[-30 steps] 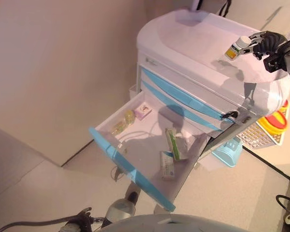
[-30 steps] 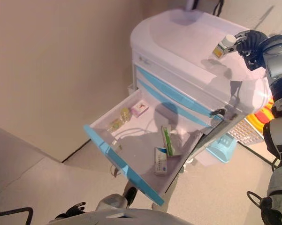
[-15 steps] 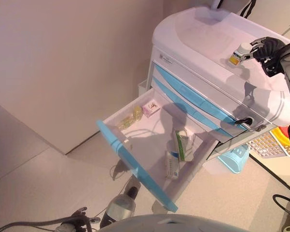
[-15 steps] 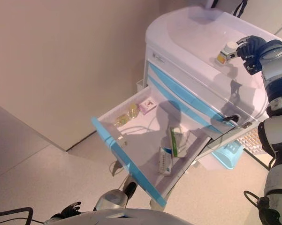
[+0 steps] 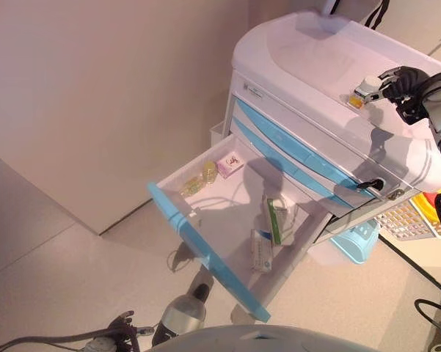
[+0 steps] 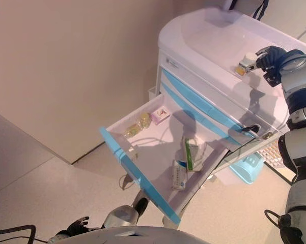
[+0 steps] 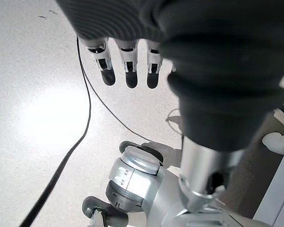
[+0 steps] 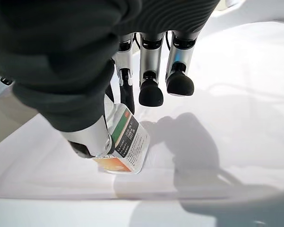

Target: Open the drawer and pick up the medicine

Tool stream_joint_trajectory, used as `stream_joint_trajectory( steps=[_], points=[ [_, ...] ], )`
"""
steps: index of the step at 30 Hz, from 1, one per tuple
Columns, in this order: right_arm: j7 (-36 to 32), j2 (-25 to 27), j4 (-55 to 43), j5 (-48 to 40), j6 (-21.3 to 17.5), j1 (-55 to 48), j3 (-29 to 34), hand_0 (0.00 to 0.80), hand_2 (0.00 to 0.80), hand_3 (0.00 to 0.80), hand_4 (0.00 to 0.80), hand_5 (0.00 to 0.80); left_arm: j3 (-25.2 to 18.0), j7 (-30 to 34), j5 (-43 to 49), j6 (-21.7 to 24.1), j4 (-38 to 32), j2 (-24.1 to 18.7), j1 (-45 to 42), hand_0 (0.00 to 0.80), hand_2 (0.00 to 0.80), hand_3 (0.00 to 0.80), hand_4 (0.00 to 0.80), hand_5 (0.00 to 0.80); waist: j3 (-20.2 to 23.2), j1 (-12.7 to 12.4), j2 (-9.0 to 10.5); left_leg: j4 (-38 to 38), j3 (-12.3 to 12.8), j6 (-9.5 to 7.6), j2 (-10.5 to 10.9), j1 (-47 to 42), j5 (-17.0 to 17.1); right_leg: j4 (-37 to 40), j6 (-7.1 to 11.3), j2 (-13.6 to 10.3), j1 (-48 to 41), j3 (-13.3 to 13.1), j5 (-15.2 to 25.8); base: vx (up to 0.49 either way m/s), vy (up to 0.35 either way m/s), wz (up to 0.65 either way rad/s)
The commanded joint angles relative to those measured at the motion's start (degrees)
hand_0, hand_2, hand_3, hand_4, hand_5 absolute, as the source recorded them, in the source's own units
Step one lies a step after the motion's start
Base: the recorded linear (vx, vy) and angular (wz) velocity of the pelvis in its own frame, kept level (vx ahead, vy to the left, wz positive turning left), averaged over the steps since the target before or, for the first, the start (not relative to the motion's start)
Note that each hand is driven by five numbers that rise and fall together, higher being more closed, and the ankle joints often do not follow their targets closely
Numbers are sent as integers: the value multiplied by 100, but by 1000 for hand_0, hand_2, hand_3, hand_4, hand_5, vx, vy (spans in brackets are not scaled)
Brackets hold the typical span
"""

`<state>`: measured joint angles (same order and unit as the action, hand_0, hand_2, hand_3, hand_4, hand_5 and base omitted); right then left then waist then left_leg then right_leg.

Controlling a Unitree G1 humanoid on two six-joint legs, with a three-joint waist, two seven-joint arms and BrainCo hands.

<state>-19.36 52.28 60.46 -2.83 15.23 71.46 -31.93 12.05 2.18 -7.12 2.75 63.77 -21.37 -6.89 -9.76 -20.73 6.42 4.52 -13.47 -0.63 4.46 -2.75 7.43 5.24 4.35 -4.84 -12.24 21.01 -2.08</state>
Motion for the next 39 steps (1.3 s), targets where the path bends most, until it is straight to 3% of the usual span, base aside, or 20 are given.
stream_joint_trajectory(
  steps=[1, 7, 9, 10, 11, 12, 13, 36, 39],
  points=[
    [18, -13, -123, 162, -179, 33, -178, 797, 797, 797, 797, 797, 240, 28, 93, 129, -45, -316, -225, 0, 0, 0, 0, 0, 225, -43, 107, -197, 87, -48, 112, -305, -898, -461, 70, -120, 368, -430, 117, 0, 0, 0],
    [-45, -39, -80, 256, -193, -112, -105, 800, 800, 800, 800, 800, 239, 24, 114, 124, -26, -303, -210, 0, 0, 0, 0, 0, 230, -24, 92, -200, 111, -34, 107, -314, -900, -443, 69, -116, 360, -448, 117, 0, 0, 0],
    [-47, -39, -65, 253, -210, -136, -110, 750, 750, 750, 750, 750, 242, 22, 107, 124, -32, -305, -209, 0, 0, 0, 0, 0, 231, -17, 88, -198, 123, -30, 101, -311, -895, -442, 68, -114, 369, -454, 120, 0, 0, 0],
    [-56, -35, -57, 270, -230, -149, -104, 656, 656, 656, 656, 656, 244, 25, 104, 130, -30, -305, -208, 0, 0, 0, 0, 0, 230, -14, 84, -202, 131, -28, 99, -306, -894, -443, 66, -116, 372, -454, 120, 0, 0, 0],
    [-58, -40, -61, 267, -221, -158, -100, 511, 511, 511, 511, 511, 251, 25, 96, 136, -26, -300, -203, 0, 0, 0, 0, 0, 225, -8, 78, -204, 138, -26, 97, -304, -893, -444, 66, -117, 375, -457, 119, 0, 0, 0],
    [-38, -46, -66, 277, -224, -171, -96, 88, 88, 88, 88, 88, 249, 27, 92, 131, -33, -296, -201, 0, 0, 0, 0, 0, 223, -3, 74, -208, 147, -25, 95, -298, -892, -443, 67, -117, 380, -464, 121, 0, 0, 0],
    [-19, -39, -65, 272, -235, -185, -91, 0, 0, 0, 0, 0, 258, 21, 94, 114, -54, -294, -198, 0, 0, 0, 0, 0, 221, -1, 72, -212, 153, -23, 91, -294, -895, -444, 70, -120, 384, -464, 121, 0, 0, 0],
    [1134, 315, -353, -276, -590, -49, 21, 0, 0, 0, 0, 0, 374, 49, 214, 116, 23, -256, -142, 0, 0, 0, 0, 0, 349, 225, 41, -225, 386, -22, 33, -365, -954, -474, 106, -153, 399, -597, 126, -9, -6, -2],
    [1547, 396, -498, -558, -830, 32, 38, 0, 0, 0, 0, 0, 425, 110, 342, 94, 46, -290, -108, 0, 0, 0, 0, 0, 385, 328, 25, -212, 490, -26, 15, -393, -964, -483, 118, -156, 402, -660, 134, -50, -37, -5]
  ],
)
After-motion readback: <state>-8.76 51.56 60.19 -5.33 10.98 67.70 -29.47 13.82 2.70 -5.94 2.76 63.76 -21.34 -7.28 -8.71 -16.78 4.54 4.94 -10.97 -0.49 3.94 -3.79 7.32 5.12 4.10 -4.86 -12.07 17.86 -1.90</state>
